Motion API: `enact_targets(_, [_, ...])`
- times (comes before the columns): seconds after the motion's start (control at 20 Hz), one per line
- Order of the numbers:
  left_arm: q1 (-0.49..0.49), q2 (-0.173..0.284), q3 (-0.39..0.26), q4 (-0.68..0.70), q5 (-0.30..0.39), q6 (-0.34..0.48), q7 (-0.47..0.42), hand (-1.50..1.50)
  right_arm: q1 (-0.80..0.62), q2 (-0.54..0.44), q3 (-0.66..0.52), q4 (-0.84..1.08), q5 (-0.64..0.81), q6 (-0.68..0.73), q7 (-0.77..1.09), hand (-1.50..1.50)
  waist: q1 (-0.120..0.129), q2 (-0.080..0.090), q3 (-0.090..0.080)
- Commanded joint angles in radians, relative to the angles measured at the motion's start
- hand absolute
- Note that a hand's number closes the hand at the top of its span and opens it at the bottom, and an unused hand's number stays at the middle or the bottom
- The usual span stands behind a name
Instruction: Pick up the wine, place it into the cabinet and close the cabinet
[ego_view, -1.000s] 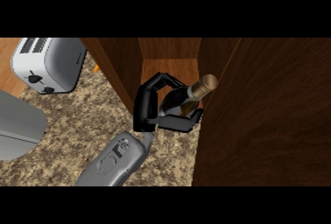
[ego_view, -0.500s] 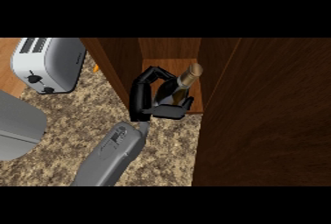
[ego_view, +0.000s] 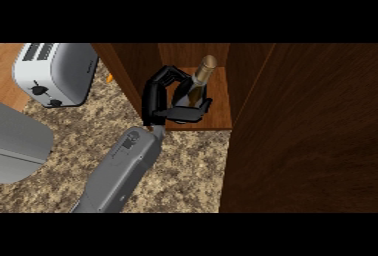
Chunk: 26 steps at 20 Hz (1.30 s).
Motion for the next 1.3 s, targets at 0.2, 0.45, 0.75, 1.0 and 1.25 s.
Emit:
enact_targets(0.2, [-0.138, -0.006, 0.068, 0.181, 0.018, -0.030, 0.013, 1.50, -0.016, -0.004, -0.029, -0.089, -0.087, -0.012, 0.072, -1.50, -0.004, 0.001, 0.000])
enact_targets(0.45, [-0.213, -0.006, 0.098, 0.310, 0.064, -0.064, -0.034, 1.50, -0.015, 0.011, -0.039, -0.027, -0.084, 0.004, 0.006, -1.50, -0.009, 0.004, 0.000])
enact_targets(0.75, [-0.280, -0.006, 0.154, 0.445, 0.020, -0.035, -0.157, 1.50, 0.061, 0.015, 0.003, -0.096, -0.072, 0.027, 0.009, -1.50, -0.018, 0.005, 0.000])
enact_targets(1.0, [-0.385, 0.033, 0.209, 0.541, 0.021, -0.035, -0.186, 1.50, 0.054, 0.003, -0.033, -0.069, -0.111, 0.051, -0.023, -1.50, -0.024, 0.008, 0.000])
enact_targets(1.25, [-0.401, -0.006, 0.195, 0.582, 0.040, -0.014, -0.231, 1.50, 0.008, 0.028, 0.024, -0.075, -0.048, 0.001, 0.034, -1.50, -0.022, 0.005, 0.000])
